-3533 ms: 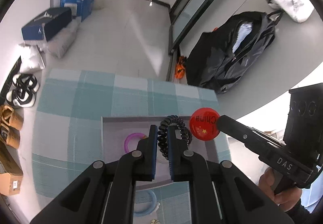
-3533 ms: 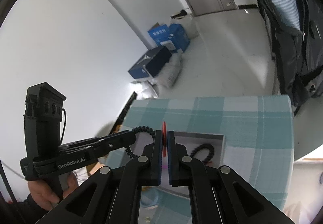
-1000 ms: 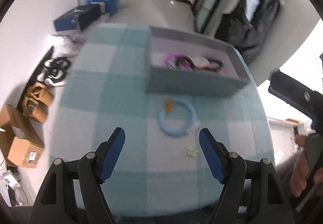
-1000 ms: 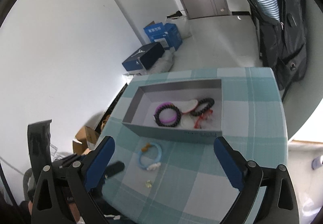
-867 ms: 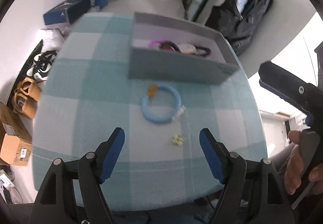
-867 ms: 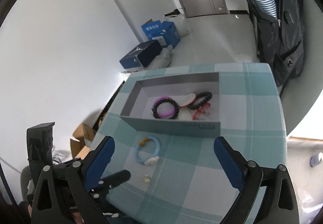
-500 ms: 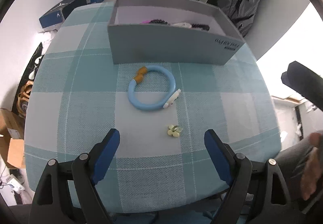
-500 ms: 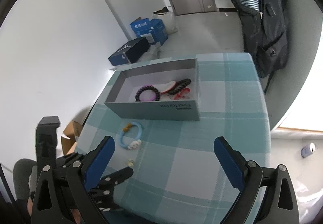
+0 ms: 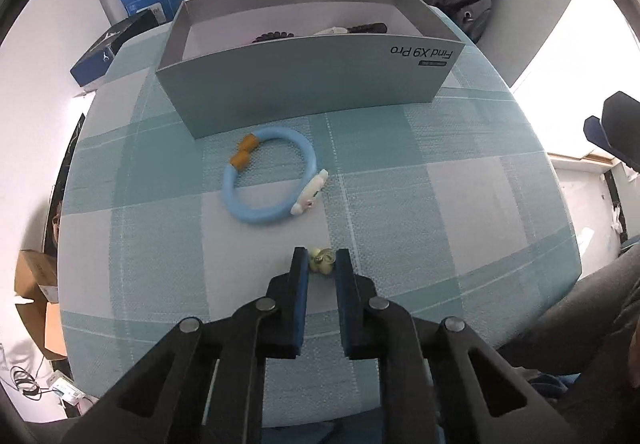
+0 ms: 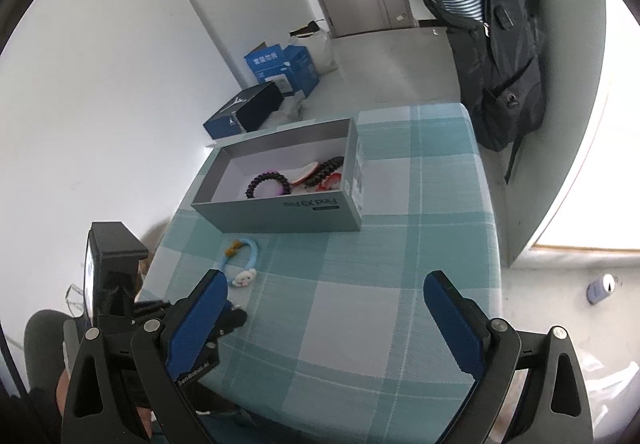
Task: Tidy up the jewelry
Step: 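Grasp the small yellow charm with the left tool, then grasp the blue ring with white charm with the right tool while the left tool holds the yellow charm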
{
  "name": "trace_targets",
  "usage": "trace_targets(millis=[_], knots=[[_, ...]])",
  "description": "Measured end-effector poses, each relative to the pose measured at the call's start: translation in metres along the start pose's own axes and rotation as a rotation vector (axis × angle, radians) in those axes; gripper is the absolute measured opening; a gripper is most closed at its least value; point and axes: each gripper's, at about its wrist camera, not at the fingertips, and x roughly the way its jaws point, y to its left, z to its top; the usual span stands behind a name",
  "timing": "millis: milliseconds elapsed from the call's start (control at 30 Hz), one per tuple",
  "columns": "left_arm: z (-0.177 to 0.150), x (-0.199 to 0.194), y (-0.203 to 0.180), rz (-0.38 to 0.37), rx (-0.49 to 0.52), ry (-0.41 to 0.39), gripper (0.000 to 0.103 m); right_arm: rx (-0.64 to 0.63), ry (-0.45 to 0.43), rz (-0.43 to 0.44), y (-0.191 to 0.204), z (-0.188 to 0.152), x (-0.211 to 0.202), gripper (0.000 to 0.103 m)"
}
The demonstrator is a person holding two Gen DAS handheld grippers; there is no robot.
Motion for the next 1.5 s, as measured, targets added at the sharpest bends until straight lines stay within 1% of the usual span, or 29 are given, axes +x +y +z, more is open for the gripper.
trace_targets(millis=[67,167,233,367,467,633,767,833,900,967,1033,1100,1233,1300,1333,1433,1500], knots=[[0.001,-0.002,0.001,-0.051,-0.01,0.004,0.009,0.002,-0.001,0.0,0.0,-0.001,-0.001,0.099],[-0.002,-0.004,0.003,-0.082,-0.018,0.001,0.009,0.0,0.004,-0.001,0.0,-0.002,0.001,0.099],[-0.002,-0.008,0.004,-0.119,-0.037,-0.002,0.009,-0.003,0.004,-0.005,0.001,-0.001,0.001,0.099],[-0.004,-0.021,0.019,-0.199,-0.088,-0.036,0.009,0.016,0.013,-0.015,-0.003,-0.002,0.005,0.099],[-0.006,-0.035,0.033,-0.239,-0.134,-0.069,0.009,0.031,0.029,-0.015,-0.004,-0.003,0.01,0.099],[-0.011,-0.064,0.061,-0.264,-0.196,-0.148,0.009,-0.019,0.038,0.0,0.013,-0.005,0.017,0.099],[-0.019,-0.084,0.082,-0.262,-0.243,-0.208,0.009,-0.058,0.066,0.014,0.029,-0.007,0.031,0.099],[-0.022,-0.09,0.091,-0.26,-0.273,-0.235,0.009,-0.067,0.077,0.022,0.037,-0.007,0.038,0.099],[-0.015,-0.087,0.11,-0.258,-0.302,-0.254,0.009,-0.078,0.092,0.031,0.045,-0.007,0.045,0.099],[-0.012,-0.089,0.116,-0.246,-0.319,-0.274,0.009,-0.087,0.102,0.057,0.052,-0.007,0.051,0.099],[-0.012,-0.087,0.12,-0.254,-0.336,-0.284,0.009,-0.101,0.117,0.091,0.062,-0.008,0.059,0.099],[-0.014,-0.091,0.125,-0.271,-0.349,-0.303,0.009,-0.118,0.129,0.1,0.07,-0.008,0.067,0.099],[-0.02,-0.097,0.129,-0.263,-0.339,-0.324,0.009,-0.174,0.171,0.065,0.091,-0.011,0.092,0.098],[-0.023,-0.097,0.132,-0.263,-0.337,-0.322,0.009,-0.203,0.185,0.049,0.1,-0.011,0.102,0.093],[-0.025,-0.096,0.133,-0.264,-0.339,-0.32,0.009,-0.22,0.189,0.035,0.103,-0.011,0.106,0.09],[-0.028,-0.095,0.141,-0.267,-0.348,-0.313,0.009,-0.26,0.18,-0.001,0.112,-0.013,0.115,0.09],[-0.03,-0.094,0.146,-0.274,-0.358,-0.307,0.009,-0.28,0.182,-0.038,0.117,-0.013,0.121,0.087]])
